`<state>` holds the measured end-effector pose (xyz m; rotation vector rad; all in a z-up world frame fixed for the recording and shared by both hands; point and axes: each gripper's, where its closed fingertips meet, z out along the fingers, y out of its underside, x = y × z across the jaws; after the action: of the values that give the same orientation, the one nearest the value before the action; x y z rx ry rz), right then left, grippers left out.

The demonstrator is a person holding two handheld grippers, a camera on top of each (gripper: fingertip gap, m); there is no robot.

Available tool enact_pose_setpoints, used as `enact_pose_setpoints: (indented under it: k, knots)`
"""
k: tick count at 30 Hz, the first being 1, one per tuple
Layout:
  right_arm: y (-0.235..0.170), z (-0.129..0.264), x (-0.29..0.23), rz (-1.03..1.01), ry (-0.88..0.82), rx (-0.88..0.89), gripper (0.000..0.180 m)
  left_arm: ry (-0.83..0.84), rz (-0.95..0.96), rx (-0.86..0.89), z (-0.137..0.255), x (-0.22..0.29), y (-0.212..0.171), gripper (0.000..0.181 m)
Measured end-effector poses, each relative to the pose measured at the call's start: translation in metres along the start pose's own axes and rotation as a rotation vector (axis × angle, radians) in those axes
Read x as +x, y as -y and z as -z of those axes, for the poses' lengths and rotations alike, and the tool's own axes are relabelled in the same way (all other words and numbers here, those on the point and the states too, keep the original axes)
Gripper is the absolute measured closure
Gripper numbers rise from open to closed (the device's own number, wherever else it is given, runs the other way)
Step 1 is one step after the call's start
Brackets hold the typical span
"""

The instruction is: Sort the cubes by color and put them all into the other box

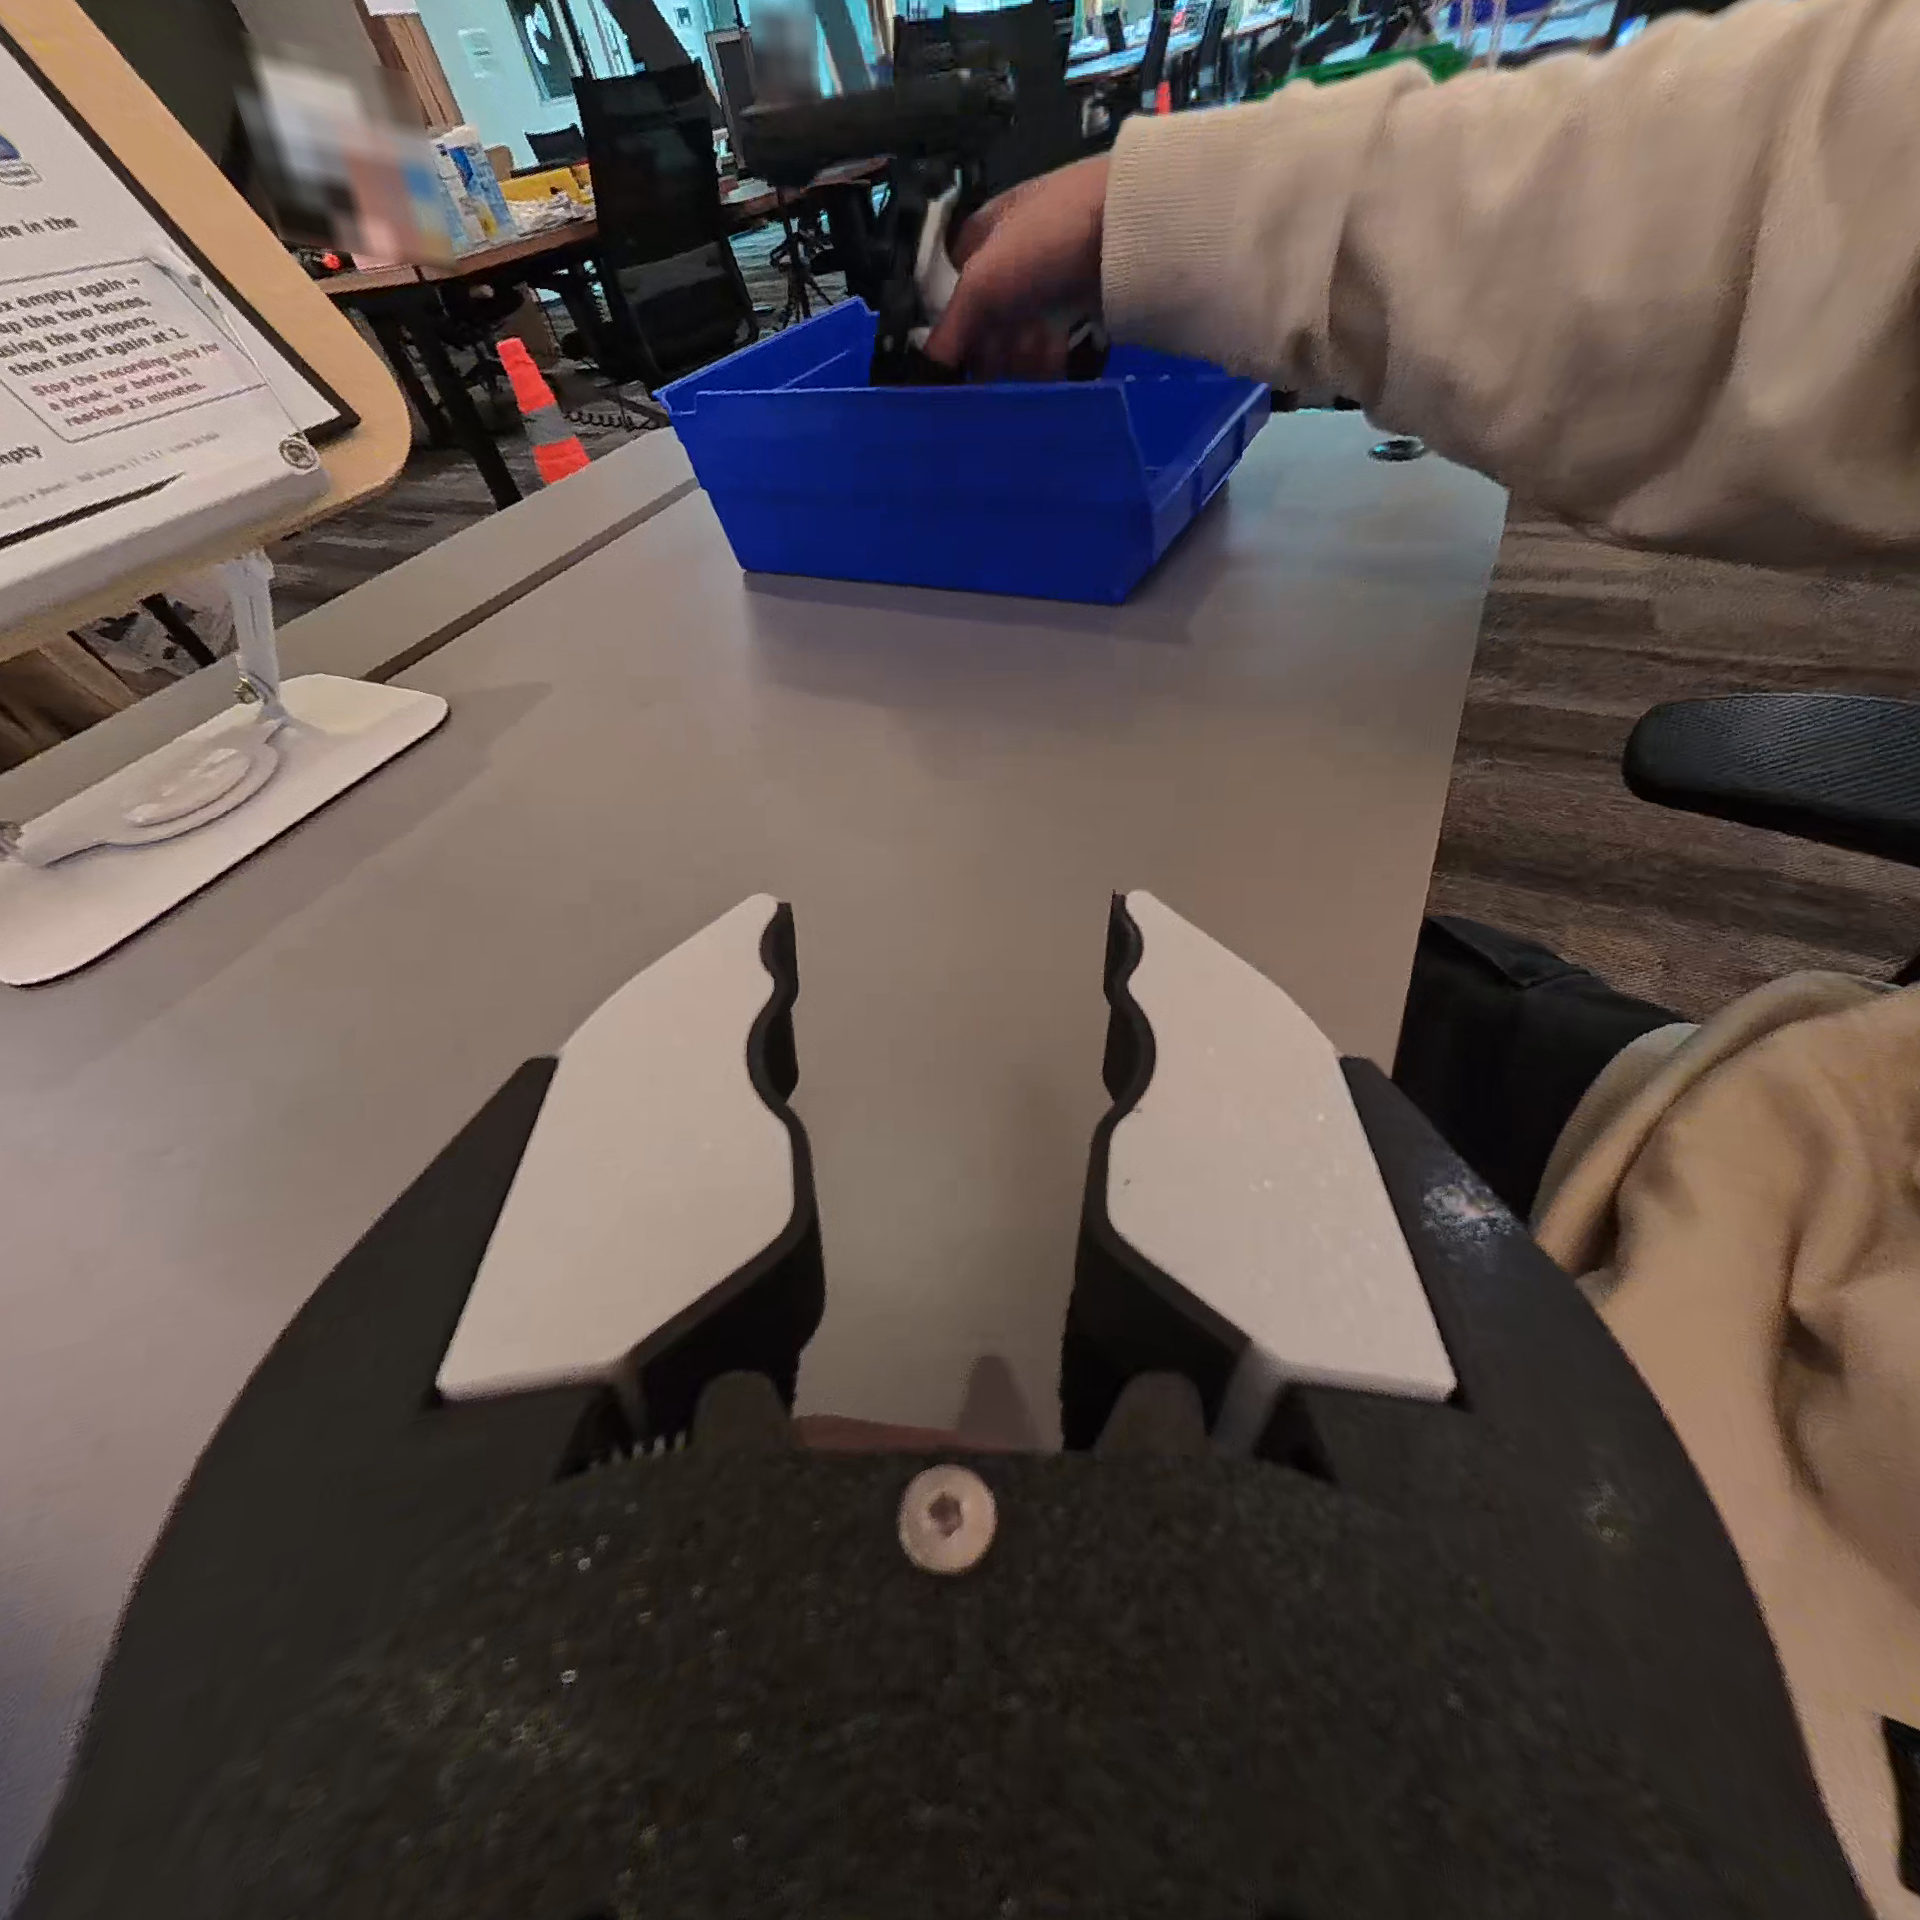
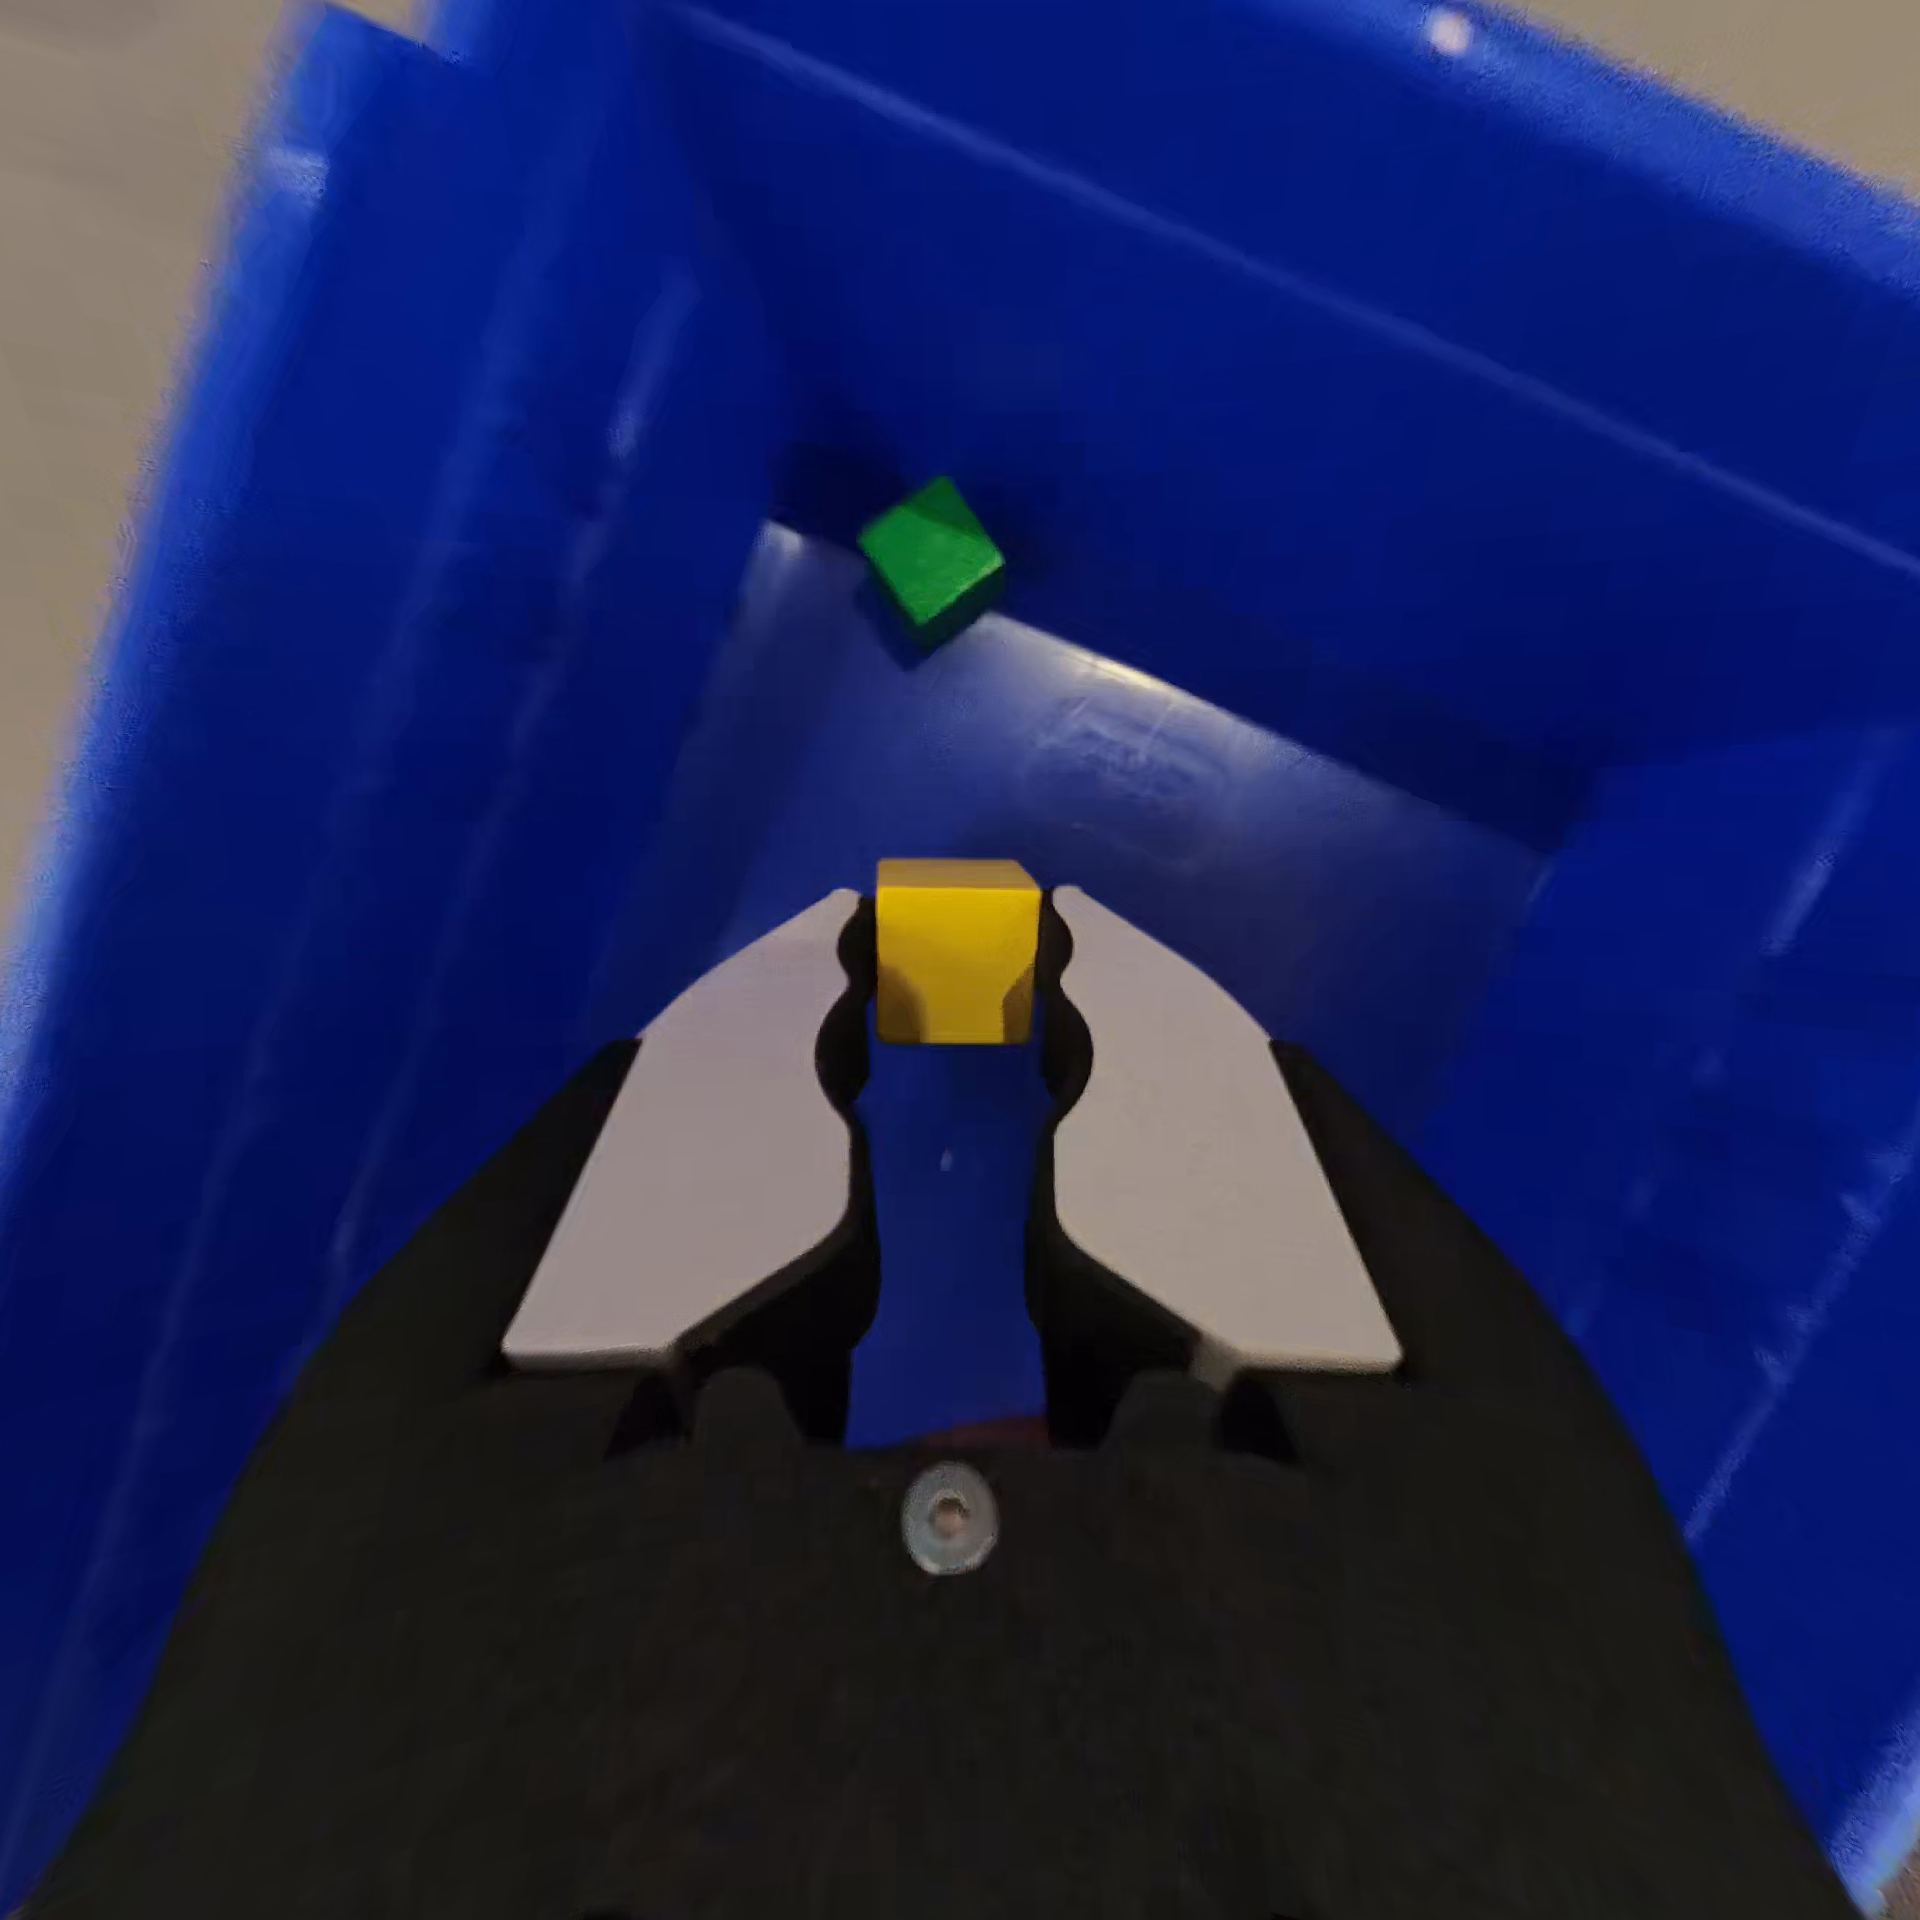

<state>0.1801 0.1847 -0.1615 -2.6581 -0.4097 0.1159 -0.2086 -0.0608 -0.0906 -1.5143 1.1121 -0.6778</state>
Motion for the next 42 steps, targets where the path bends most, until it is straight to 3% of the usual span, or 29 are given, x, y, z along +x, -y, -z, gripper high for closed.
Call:
enact_pose_setpoints:
  k: [3,6,8,11,13,15,17,21,27,31,35,42]
  knots:
    - [0.001,-0.021,0.001,-0.04,0.035,-0.081,0.149,0.02,-0.016,-0.016,0.001,-0.003,-0.003,0.123]
    - [0.005,-0.003,0.008,-0.02,-0.037,-0.046,0.141,0.054,0.007,-0.04,0.005,-0.009,-0.01,0.123]
    - [0.018,0.04,-0.006,-0.002,-0.054,0.14,0.141,0.115,0.025,-0.079,0.01,-0.021,-0.019,0.124]
    - [0.029,0.13,-0.066,-0.021,0.003,0.589,0.142,0.202,0.07,-0.12,0.017,-0.037,-0.027,0.125]
    - [0.013,0.174,-0.14,-0.001,0.194,0.85,0.146,0.246,0.103,-0.137,0.022,-0.046,-0.03,0.125]
    - [-0.02,0.185,-0.22,0.004,0.454,0.947,0.147,0.289,0.13,-0.147,0.027,-0.055,-0.032,0.124]
    - [-0.053,0.171,-0.282,-0.002,0.614,0.953,0.148,0.326,0.159,-0.162,0.033,-0.062,-0.035,0.123]
    - [-0.089,0.136,-0.349,0.083,0.679,0.866,0.147,0.368,0.232,-0.205,0.048,-0.064,-0.046,0.12]
    - [-0.101,0.132,-0.368,0.266,0.592,0.845,0.148,0.465,0.225,-0.273,0.117,-0.086,-0.049,0.124]
    - [-0.101,0.131,-0.368,0.257,0.616,0.837,0.15,0.47,0.217,-0.499,0.168,-0.137,-0.056,0.124]
    - [-0.098,0.124,-0.372,0.21,0.702,0.783,0.15,0.332,0.353,-0.762,0.177,-0.186,-0.079,0.123]
    - [-0.099,0.119,-0.374,0.215,0.725,0.744,0.151,0.065,0.778,-0.975,0.15,-0.215,-0.124,0.129]
